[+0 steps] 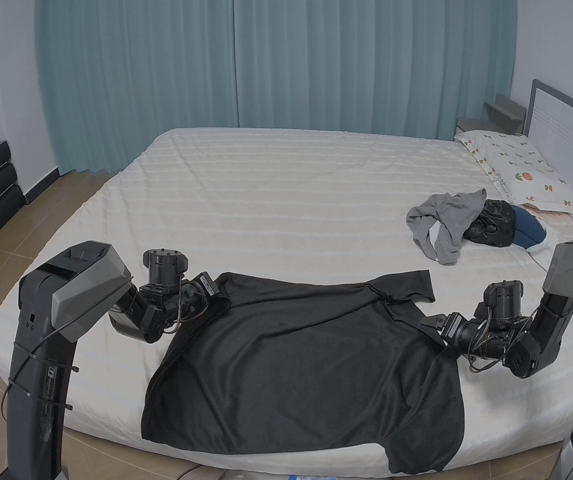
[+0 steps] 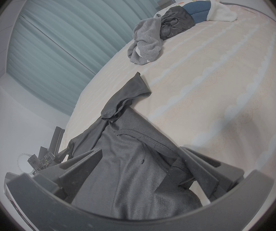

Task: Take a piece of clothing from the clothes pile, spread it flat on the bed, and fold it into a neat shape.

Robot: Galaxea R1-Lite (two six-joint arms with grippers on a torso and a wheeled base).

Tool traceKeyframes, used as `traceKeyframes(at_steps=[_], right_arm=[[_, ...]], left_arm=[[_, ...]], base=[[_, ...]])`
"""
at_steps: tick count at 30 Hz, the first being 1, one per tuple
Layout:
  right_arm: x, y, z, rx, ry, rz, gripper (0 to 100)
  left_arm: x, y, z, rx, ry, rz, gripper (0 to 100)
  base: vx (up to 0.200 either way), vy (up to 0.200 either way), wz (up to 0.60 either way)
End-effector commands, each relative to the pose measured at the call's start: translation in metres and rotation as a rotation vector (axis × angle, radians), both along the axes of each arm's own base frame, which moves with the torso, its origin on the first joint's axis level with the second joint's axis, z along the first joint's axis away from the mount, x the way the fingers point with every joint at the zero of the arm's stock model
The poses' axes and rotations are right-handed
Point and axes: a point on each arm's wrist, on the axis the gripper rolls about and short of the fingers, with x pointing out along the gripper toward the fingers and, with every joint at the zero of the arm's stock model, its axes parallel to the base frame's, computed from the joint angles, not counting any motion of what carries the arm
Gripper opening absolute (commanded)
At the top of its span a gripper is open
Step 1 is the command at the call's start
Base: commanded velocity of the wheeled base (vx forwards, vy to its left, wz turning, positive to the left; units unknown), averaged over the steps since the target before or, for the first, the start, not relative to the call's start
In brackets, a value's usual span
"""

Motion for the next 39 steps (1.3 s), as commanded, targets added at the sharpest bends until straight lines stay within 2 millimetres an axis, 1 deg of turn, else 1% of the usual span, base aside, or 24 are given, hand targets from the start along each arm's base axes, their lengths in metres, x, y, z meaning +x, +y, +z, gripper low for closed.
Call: traceKeyframes(at_steps=[1, 3, 10, 11, 14, 15, 17, 19, 22, 23, 24, 26, 27, 28, 29, 31, 35, 36, 37, 39], right_arm=[[0.002, 0.0, -0.001, 0.0, -0.002, -0.001, 100], [0.004, 0.0, 0.0, 0.001, -0.008, -0.001, 100], [0.016, 0.005, 0.0, 0.011, -0.038, -0.005, 100], [0.021, 0.012, 0.001, 0.02, -0.05, -0.009, 100], [0.025, 0.016, 0.003, 0.025, -0.067, -0.032, 100], [0.031, 0.02, 0.007, 0.018, -0.087, -0.04, 100], [0.033, 0.021, 0.008, 0.015, -0.094, -0.044, 100], [0.04, 0.027, 0.015, -0.006, -0.13, -0.053, 100], [0.048, 0.037, 0.017, -0.015, -0.123, -0.037, 100], [0.056, 0.039, 0.019, -0.022, -0.111, -0.038, 100], [0.059, 0.04, 0.018, -0.025, -0.105, -0.038, 100], [0.076, 0.04, 0.019, -0.038, -0.099, -0.046, 100], [0.084, 0.04, 0.017, -0.047, -0.093, -0.055, 100], [0.086, 0.04, 0.016, -0.05, -0.092, -0.059, 100], [0.097, 0.039, 0.012, -0.063, -0.08, -0.073, 100], [0.109, 0.038, 0.006, -0.073, -0.068, -0.088, 100], [0.124, 0.037, -0.008, -0.085, -0.026, -0.096, 100], [0.125, 0.036, -0.009, -0.085, -0.024, -0.098, 100], [0.133, 0.034, -0.015, -0.087, -0.01, -0.106, 100], [0.139, 0.034, -0.018, -0.086, -0.002, -0.109, 100]], left_arm=[[0.0, 0.001, -0.001, 0.001, -0.004, 0.006, 0], [0.0, 0.001, 0.0, 0.003, -0.004, 0.008, 0], [0.004, 0.006, 0.007, 0.042, -0.065, 0.125, 0], [0.005, 0.009, 0.012, 0.036, -0.101, 0.146, 0], [0.006, 0.014, 0.018, 0.03, -0.127, 0.161, 0], [0.007, 0.017, 0.021, 0.027, -0.134, 0.169, 0], [0.007, 0.019, 0.023, 0.025, -0.14, 0.174, 0], [0.008, 0.025, 0.029, 0.008, -0.15, 0.195, 0], [0.01, 0.029, 0.034, -0.018, -0.159, 0.212, 0], [0.01, 0.031, 0.037, -0.027, -0.162, 0.221, 0], [0.01, 0.031, 0.038, -0.03, -0.161, 0.22, 0], [0.01, 0.034, 0.038, -0.032, -0.161, 0.228, 0], [0.01, 0.036, 0.037, -0.031, -0.158, 0.232, 0], [0.01, 0.037, 0.037, -0.031, -0.158, 0.234, 0], [0.011, 0.039, 0.037, -0.031, -0.158, 0.238, 0], [0.011, 0.042, 0.037, -0.031, -0.158, 0.243, 0], [0.011, 0.043, 0.035, -0.029, -0.152, 0.245, 0], [0.011, 0.043, 0.035, -0.029, -0.152, 0.245, 0], [0.011, 0.043, 0.034, -0.029, -0.15, 0.245, 0], [0.011, 0.043, 0.034, -0.029, -0.15, 0.245, 0]], base=[[0.0, 0.0, 0.0], [0.0, 0.0, 0.0], [0.0, 0.0, 0.0], [0.0, 0.0, 0.0], [0.0, 0.0, 0.0], [0.0, 0.0, 0.0], [0.0, 0.0, 0.0], [0.0, 0.0, 0.0], [0.0, 0.0, 0.0], [0.0, 0.0, 0.0], [0.0, 0.0, 0.0], [0.0, 0.0, 0.0], [0.0, 0.0, 0.0], [0.0, 0.0, 0.0], [0.0, 0.0, 0.0], [0.0, 0.0, 0.0], [0.0, 0.0, 0.0], [0.0, 0.0, 0.0], [0.0, 0.0, 0.0], [0.0, 0.0, 0.0]])
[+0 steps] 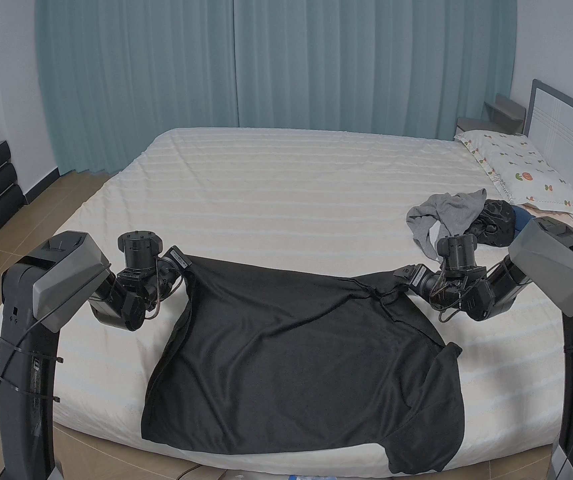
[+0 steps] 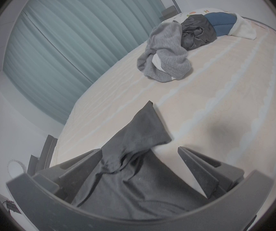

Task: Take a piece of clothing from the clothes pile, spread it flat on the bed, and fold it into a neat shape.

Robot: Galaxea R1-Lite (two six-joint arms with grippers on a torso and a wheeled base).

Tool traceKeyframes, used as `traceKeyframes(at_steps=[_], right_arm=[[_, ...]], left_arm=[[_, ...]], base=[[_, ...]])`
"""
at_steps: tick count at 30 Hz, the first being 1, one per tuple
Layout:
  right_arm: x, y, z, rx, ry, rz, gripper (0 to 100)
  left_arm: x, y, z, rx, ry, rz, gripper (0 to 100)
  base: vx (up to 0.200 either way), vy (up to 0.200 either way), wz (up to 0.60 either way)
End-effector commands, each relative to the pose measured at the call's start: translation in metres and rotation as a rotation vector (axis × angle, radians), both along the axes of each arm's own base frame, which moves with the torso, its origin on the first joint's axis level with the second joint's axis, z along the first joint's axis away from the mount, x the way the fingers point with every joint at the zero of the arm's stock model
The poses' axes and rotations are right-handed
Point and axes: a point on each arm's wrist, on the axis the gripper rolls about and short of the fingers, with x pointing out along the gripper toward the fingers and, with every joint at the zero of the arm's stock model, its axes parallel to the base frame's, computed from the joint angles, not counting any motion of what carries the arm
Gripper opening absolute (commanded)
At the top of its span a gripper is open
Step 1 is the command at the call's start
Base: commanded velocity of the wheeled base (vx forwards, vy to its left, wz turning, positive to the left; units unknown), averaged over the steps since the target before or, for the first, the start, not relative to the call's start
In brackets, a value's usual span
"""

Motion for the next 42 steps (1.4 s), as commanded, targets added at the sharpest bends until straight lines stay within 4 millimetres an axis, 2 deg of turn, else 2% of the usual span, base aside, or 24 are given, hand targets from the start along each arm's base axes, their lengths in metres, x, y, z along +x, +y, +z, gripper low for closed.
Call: traceKeyframes(at_steps=[1, 8, 9, 14, 21, 24, 27, 31, 42], right_arm=[[0.024, -0.006, -0.034, -0.01, 0.058, -0.028, 100], [0.042, -0.005, -0.039, -0.006, 0.018, -0.028, 100], [0.043, -0.005, -0.04, -0.006, 0.015, -0.028, 0], [0.05, 0.0, -0.036, 0.0, -0.027, -0.02, 0], [0.07, 0.0, -0.001, 0.037, -0.186, -0.03, 0], [0.084, 0.0, 0.021, 0.051, -0.299, -0.049, 0], [0.09, -0.004, 0.032, 0.055, -0.364, -0.072, 0], [0.101, -0.006, 0.032, 0.053, -0.441, -0.099, 0], [0.107, -0.008, -0.005, -0.003, -0.395, -0.098, 0]], left_arm=[[0.0, 0.003, 0.0, -0.002, 0.001, 0.006, 0], [0.0, 0.003, -0.001, -0.001, 0.007, 0.006, 0], [0.0, 0.002, -0.002, -0.001, 0.009, 0.005, 0], [0.0, 0.002, -0.002, -0.001, 0.01, 0.003, 0], [0.004, 0.001, 0.003, -0.005, -0.02, -0.001, 0], [0.013, 0.001, 0.005, -0.005, -0.057, 0.009, 0], [0.02, 0.004, 0.007, -0.014, -0.086, 0.026, 0], [0.028, 0.005, 0.012, -0.062, -0.153, 0.065, 0], [0.033, 0.0, -0.016, -0.059, -0.118, 0.05, 0]], base=[[0.0, 0.0, 0.0], [0.0, 0.0, 0.0], [0.0, 0.0, 0.0], [0.0, 0.0, 0.0], [0.0, 0.0, 0.0], [0.0, 0.0, 0.0], [0.0, 0.0, 0.0], [0.0, 0.0, 0.0], [0.0, 0.0, 0.0]])
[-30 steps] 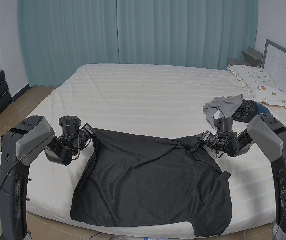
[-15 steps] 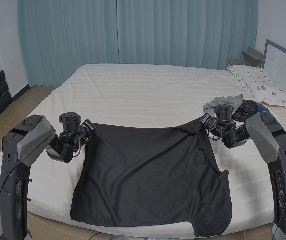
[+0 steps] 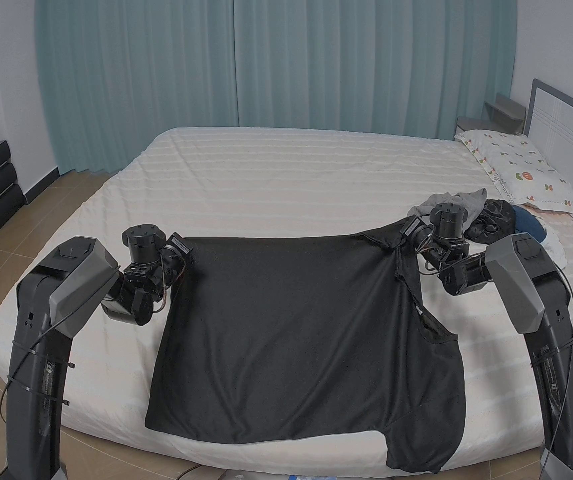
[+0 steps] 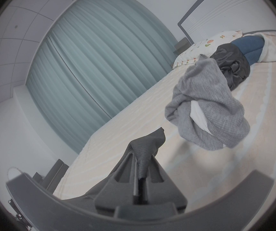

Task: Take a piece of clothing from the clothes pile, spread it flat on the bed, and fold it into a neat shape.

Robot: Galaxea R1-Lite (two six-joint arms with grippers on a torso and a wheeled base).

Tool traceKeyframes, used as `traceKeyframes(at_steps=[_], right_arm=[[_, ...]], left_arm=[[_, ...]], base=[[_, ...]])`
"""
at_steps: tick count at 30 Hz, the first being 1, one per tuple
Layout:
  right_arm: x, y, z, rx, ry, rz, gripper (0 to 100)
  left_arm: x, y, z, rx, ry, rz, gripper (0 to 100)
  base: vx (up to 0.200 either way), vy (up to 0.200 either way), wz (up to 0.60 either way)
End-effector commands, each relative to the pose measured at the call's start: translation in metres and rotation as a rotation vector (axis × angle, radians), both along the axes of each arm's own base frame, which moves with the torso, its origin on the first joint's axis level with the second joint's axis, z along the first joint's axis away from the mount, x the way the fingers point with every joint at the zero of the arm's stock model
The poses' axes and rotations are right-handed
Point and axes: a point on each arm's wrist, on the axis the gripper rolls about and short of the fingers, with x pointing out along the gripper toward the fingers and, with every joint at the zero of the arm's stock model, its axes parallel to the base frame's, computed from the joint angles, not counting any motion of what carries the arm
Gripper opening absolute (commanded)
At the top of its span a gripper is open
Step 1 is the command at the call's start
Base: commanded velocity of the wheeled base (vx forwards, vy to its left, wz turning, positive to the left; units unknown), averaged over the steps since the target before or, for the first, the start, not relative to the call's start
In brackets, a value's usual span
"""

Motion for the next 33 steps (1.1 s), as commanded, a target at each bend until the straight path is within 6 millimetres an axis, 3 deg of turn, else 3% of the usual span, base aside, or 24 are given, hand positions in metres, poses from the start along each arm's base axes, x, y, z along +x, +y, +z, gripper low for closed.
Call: traceKeyframes(at_steps=[1, 5, 6, 11, 18, 21, 25, 33], right_arm=[[0.001, 0.0, -0.021, -0.013, 0.037, 0.002, 0], [0.0, -0.001, -0.035, -0.024, 0.065, 0.0, 0], [0.0, -0.001, -0.038, -0.03, 0.074, 0.001, 100], [-0.004, -0.01, -0.042, -0.037, 0.101, -0.012, 100], [-0.017, -0.02, -0.021, -0.134, 0.113, 0.001, 100], [-0.03, -0.016, -0.011, -0.152, 0.118, 0.04, 100], [-0.049, -0.007, -0.022, -0.303, 0.197, 0.116, 100], [-0.055, 0.011, -0.029, -0.389, 0.206, 0.174, 100]], left_arm=[[0.004, -0.001, -0.017, 0.002, 0.02, -0.002, 0], [0.005, -0.001, -0.021, 0.004, 0.047, -0.005, 0], [0.005, -0.001, -0.022, 0.005, 0.059, -0.006, 100], [0.012, 0.003, -0.035, 0.023, 0.08, 0.004, 100], [0.013, 0.008, -0.036, 0.025, 0.078, 0.024, 100], [0.009, 0.015, -0.032, 0.007, 0.085, 0.043, 100], [-0.001, 0.027, -0.023, -0.014, 0.101, 0.064, 100], [-0.005, 0.031, -0.024, -0.03, 0.12, 0.075, 100]], base=[[0.0, 0.0, 0.0], [0.0, 0.0, 0.0], [0.0, 0.0, 0.0], [0.0, 0.0, 0.0], [0.0, 0.0, 0.0], [0.0, 0.0, 0.0], [0.0, 0.0, 0.0], [0.0, 0.0, 0.0]])
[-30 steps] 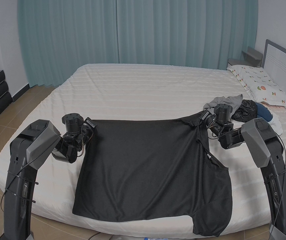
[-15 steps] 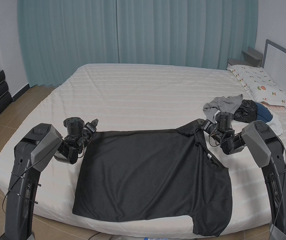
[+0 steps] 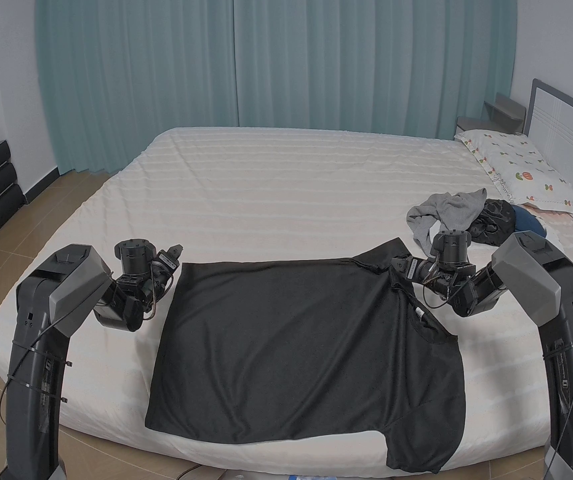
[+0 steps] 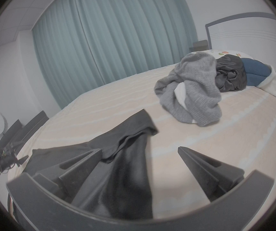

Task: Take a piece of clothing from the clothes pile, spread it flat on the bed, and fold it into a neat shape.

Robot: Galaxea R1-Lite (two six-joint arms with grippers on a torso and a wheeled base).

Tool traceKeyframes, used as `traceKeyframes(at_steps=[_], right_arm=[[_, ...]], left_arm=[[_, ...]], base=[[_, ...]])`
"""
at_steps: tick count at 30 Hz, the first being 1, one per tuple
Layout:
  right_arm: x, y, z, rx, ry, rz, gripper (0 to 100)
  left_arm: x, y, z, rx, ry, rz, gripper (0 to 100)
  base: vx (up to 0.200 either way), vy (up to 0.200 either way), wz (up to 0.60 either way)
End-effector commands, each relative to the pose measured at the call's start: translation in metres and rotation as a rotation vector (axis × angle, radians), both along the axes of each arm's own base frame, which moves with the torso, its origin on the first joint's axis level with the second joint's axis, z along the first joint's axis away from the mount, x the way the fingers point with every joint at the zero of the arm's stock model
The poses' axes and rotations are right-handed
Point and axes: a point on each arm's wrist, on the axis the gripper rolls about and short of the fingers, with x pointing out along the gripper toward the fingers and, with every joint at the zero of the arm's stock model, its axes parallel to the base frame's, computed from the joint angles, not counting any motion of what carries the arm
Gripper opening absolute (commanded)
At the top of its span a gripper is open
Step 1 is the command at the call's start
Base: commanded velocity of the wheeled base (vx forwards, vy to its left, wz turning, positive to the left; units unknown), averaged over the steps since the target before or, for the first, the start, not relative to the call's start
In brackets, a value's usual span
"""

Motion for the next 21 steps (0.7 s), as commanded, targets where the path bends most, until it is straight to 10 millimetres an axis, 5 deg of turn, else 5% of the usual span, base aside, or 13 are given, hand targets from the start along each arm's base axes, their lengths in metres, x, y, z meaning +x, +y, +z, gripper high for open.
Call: traceKeyframes(at_steps=[1, 8, 9, 21], right_arm=[[-0.007, 0.016, 0.003, -0.013, 0.007, 0.038, 100], [-0.01, 0.022, -0.005, -0.059, 0.029, 0.067, 100], [-0.012, 0.021, -0.008, -0.074, 0.039, 0.07, 0], [-0.009, -0.001, 0.002, -0.089, 0.016, 0.0, 0]], left_arm=[[-0.002, 0.004, 0.007, 0.0, -0.007, 0.01, 100], [-0.002, 0.005, 0.007, 0.0, -0.007, 0.01, 100], [-0.001, 0.006, 0.007, -0.004, -0.009, 0.011, 100], [-0.002, 0.007, 0.007, -0.004, 0.0, 0.013, 100]], base=[[0.0, 0.0, 0.0], [0.0, 0.0, 0.0], [0.0, 0.0, 0.0], [0.0, 0.0, 0.0]])
